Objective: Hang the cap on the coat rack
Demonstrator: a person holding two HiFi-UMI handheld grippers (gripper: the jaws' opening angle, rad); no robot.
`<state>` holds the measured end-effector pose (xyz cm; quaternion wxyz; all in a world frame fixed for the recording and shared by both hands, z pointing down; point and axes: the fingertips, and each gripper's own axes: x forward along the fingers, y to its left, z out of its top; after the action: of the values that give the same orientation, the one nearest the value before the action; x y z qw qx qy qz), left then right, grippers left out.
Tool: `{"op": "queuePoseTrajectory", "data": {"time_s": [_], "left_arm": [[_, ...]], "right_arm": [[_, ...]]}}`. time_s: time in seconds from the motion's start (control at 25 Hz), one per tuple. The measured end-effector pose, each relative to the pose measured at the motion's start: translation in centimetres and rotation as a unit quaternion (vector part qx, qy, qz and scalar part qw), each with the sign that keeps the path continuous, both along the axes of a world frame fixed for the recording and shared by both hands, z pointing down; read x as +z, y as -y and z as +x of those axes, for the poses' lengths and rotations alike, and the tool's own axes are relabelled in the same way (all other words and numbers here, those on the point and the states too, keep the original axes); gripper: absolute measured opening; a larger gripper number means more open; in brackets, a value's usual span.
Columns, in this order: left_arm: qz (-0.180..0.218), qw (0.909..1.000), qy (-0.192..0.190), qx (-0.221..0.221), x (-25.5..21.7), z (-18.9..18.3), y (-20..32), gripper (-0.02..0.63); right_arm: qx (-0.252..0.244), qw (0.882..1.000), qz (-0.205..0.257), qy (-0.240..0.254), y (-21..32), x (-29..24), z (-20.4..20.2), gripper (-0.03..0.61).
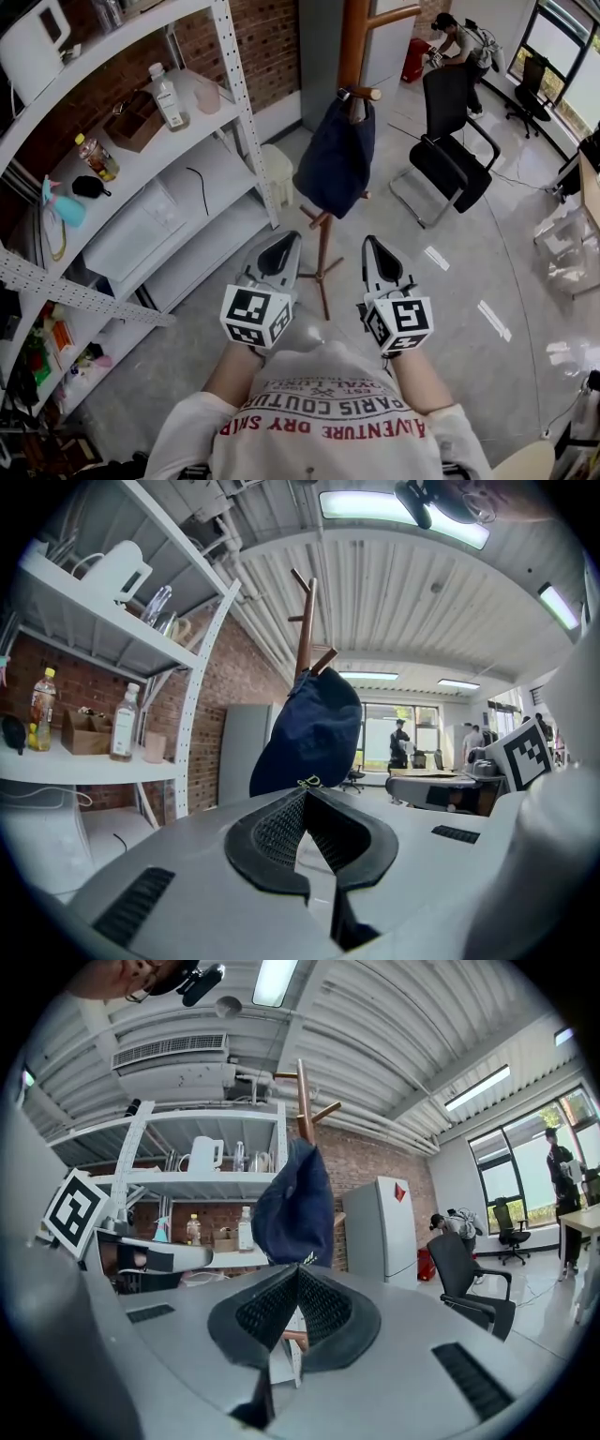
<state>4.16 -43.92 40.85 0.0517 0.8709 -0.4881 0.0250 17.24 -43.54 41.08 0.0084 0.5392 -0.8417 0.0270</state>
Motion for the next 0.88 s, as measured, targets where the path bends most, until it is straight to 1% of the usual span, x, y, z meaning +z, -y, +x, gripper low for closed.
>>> {"op": "queuePoseTrajectory", "data": {"time_s": [0.24, 0.88], "left_arm": [[0.003, 1.0, 0.001, -0.001, -0.1, -0.2, 0.0, 0.006], [0.004, 1.0, -0.008, -0.001, 0.1, -0.2, -0.6, 0.006]], "right_arm": [[-0.002, 1.0, 0.009, 0.005, 0.3, -1.0, -0.2, 0.014], [-0.003, 1.0, 0.01, 0.007, -0.4, -1.3, -0.2, 0.014]]}}
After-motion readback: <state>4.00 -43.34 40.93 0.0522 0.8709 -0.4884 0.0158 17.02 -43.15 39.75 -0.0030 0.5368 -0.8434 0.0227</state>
